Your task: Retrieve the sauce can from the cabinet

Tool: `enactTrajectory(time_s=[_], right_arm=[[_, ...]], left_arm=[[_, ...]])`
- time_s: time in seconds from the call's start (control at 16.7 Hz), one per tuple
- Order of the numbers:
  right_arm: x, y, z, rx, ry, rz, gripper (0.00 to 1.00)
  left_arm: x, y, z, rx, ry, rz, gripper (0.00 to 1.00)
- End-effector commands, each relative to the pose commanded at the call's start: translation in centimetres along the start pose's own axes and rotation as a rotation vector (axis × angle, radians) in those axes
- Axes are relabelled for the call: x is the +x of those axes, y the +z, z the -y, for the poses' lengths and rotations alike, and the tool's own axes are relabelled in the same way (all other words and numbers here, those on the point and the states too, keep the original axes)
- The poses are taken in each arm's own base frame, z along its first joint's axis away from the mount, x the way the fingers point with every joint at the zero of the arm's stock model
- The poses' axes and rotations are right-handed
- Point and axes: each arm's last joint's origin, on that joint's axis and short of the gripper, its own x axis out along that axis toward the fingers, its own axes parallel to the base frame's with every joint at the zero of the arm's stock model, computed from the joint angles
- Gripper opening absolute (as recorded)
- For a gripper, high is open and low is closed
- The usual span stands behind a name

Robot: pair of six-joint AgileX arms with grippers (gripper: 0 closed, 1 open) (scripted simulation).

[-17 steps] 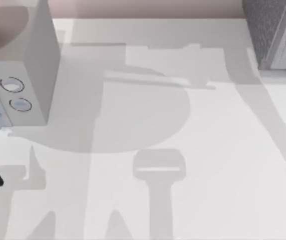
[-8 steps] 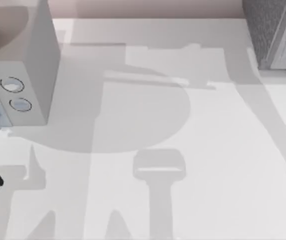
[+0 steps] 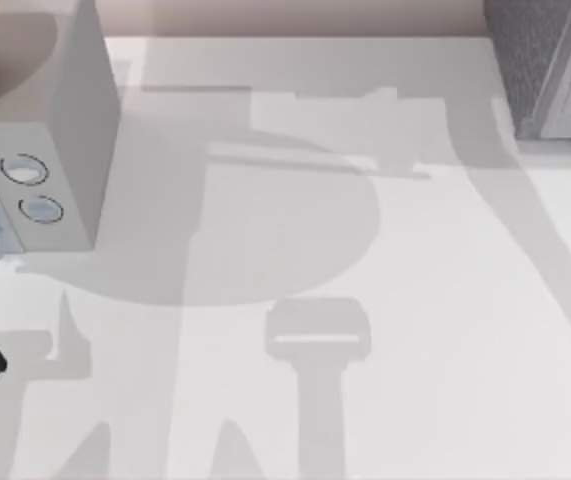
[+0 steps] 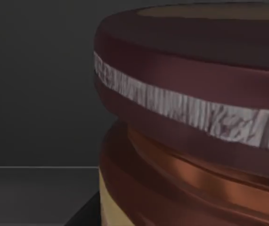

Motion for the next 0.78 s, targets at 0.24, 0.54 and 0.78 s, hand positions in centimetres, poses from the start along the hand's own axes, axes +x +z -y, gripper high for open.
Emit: enactTrajectory(time_s=[0.24,0.54,0.78], right_arm=[[-5.3,2.2,-1.8,-0.008,0.013,-0.011,0.00],[-14.7,5.3,-0.8,-0.002,0.000,-0.001,0.00],[-17.4,5.9,0.2,0.002,-0.004,0.003,0.00]], left_arm=[[0.0,0.0,0.0,0.000,0.000,0.000,1.00],[0.0,0.0,0.0,0.000,0.000,0.000,1.00],[0.0,0.0,0.0,0.000,0.000,0.000,1.00]])
